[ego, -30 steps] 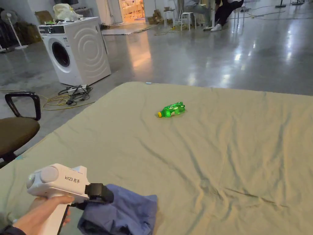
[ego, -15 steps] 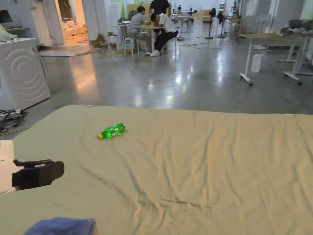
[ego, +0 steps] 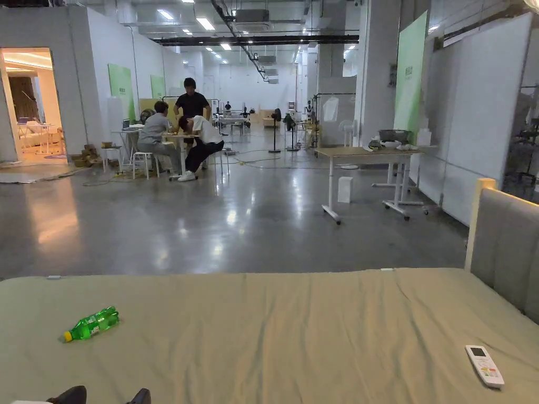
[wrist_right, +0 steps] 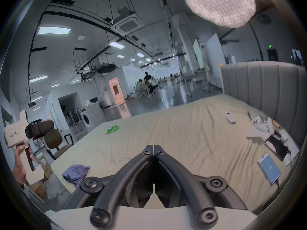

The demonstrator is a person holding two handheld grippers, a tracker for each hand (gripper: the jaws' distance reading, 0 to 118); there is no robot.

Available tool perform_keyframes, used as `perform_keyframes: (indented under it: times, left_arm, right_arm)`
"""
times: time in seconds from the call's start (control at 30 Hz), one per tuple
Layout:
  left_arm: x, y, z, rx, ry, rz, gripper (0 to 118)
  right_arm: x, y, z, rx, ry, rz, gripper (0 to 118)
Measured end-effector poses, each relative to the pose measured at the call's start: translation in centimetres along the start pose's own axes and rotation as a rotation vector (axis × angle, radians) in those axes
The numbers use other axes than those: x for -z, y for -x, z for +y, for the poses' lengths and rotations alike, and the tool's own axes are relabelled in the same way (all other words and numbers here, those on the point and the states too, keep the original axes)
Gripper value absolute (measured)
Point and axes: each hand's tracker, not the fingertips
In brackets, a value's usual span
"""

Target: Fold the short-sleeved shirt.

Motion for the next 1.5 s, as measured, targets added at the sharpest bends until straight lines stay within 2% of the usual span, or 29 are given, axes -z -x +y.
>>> perform_keyframes:
  times: [0.1, 0.13, 0.17, 0.2, 0.23, 0.27, 0.33, 0.43, 0.5, 0.73, 1.33, 1.37, 1.4, 1.43, 1.47, 1.5]
  left_arm:
    - [-0.8, -2.5, -0.2, 0.085, -0.028, 0.106, 67]
    - [-0.9, -2.6, -0.2, 0.091, -0.015, 0.126, 60]
    - [-1.1, -2.8, -0.5, 0.120, 0.026, 0.079, 50]
    - [-1.5, -2.9, -0.7, 0.126, 0.025, 0.076, 34]
    - [-1.8, -3.1, -0.9, 0.126, 0.019, 0.091, 15]
    - [-2.4, -3.2, -1.2, 0.111, 0.009, 0.105, 12]
    - [-3.3, -3.0, -1.9, 0.072, -0.022, 0.012, 2]
    - [-4.2, -3.8, -3.0, 0.071, 0.000, 0.030, 2]
    - [-4.4, -4.2, -3.3, 0.133, 0.013, 0.058, 2]
    - [-4.3, -4.6, -2.5, 0.097, 0.006, 0.038, 2]
    - [-4.5, -4.3, -1.8, 0.065, -0.025, -0.036, 2]
    - [-4.6, -4.3, -1.7, 0.066, -0.028, -0.036, 2]
    - [-4.6, -4.4, -1.7, 0.068, -0.032, -0.037, 4]
    - [-4.6, -4.4, -1.7, 0.070, -0.038, -0.040, 15]
    - [-4.6, -4.5, -1.7, 0.069, -0.040, -0.044, 31]
    - [-4.7, -4.5, -1.7, 0.066, -0.043, -0.048, 50]
  right_arm:
    - [-0.9, 0.0, 0.0, -0.044, -0.039, -0.021, 0]
    - [-1.4, 0.2, 0.2, -0.065, -0.047, -0.024, 0]
    - [-1.9, 0.3, 0.3, -0.099, -0.058, -0.025, 0]
    - [-2.3, 0.2, 0.3, -0.127, -0.076, -0.028, 0]
    - [-2.6, 0.2, 0.1, -0.123, -0.069, -0.025, 0]
    - [-2.9, 0.2, 0.1, -0.132, -0.088, -0.026, 0]
    - [-3.3, -0.3, -0.1, -0.117, -0.097, -0.033, 0]
    - [-3.9, -0.4, -0.4, -0.107, -0.109, -0.062, 0]
    - [-4.1, -0.5, -0.4, -0.110, -0.110, -0.067, 0]
    - [-4.1, 0.5, -0.2, -0.167, -0.089, -0.067, 0]
    - [-4.0, 1.8, 0.3, -0.204, -0.096, -0.055, 0]
    - [-4.0, 1.8, 0.3, -0.203, -0.096, -0.054, 1]
    - [-4.0, 1.7, 0.3, -0.203, -0.096, -0.055, 6]
    - [-3.9, 1.7, 0.4, -0.200, -0.094, -0.055, 25]
    - [-3.9, 1.8, 0.4, -0.201, -0.093, -0.056, 40]
    - [-3.8, 1.8, 0.4, -0.203, -0.091, -0.059, 47]
